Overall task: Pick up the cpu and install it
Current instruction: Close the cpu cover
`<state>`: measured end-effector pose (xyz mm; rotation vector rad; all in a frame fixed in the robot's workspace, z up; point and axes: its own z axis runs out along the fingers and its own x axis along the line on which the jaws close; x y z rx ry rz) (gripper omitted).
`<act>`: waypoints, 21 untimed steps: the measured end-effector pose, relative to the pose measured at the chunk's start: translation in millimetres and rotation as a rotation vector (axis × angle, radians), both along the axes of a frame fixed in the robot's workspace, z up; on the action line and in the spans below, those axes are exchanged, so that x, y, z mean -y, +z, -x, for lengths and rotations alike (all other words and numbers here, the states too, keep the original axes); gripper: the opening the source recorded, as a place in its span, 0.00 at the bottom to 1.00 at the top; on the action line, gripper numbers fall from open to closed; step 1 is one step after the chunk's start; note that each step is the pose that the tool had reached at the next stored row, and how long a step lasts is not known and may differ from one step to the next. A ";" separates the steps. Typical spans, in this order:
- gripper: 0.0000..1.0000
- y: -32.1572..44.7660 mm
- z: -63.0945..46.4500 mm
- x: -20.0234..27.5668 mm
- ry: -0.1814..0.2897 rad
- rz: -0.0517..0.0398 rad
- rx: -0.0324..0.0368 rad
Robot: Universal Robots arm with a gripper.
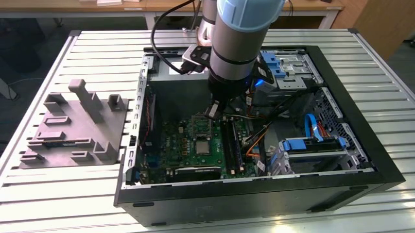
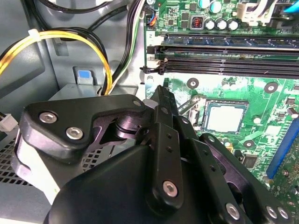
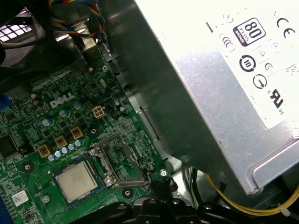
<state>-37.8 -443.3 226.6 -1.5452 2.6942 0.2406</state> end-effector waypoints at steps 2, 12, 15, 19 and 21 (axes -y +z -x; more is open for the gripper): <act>0.11 0.0 0.0 0.0 0.000 -0.0001 0.0000; 0.11 1.0 0.0 0.0 0.000 0.0187 0.0001; 0.11 2.5 0.2 0.0 0.000 0.0255 0.0000; 0.11 4.9 1.0 -0.1 0.001 0.0297 0.0000; 0.11 5.8 1.6 -0.1 0.001 0.0299 0.0001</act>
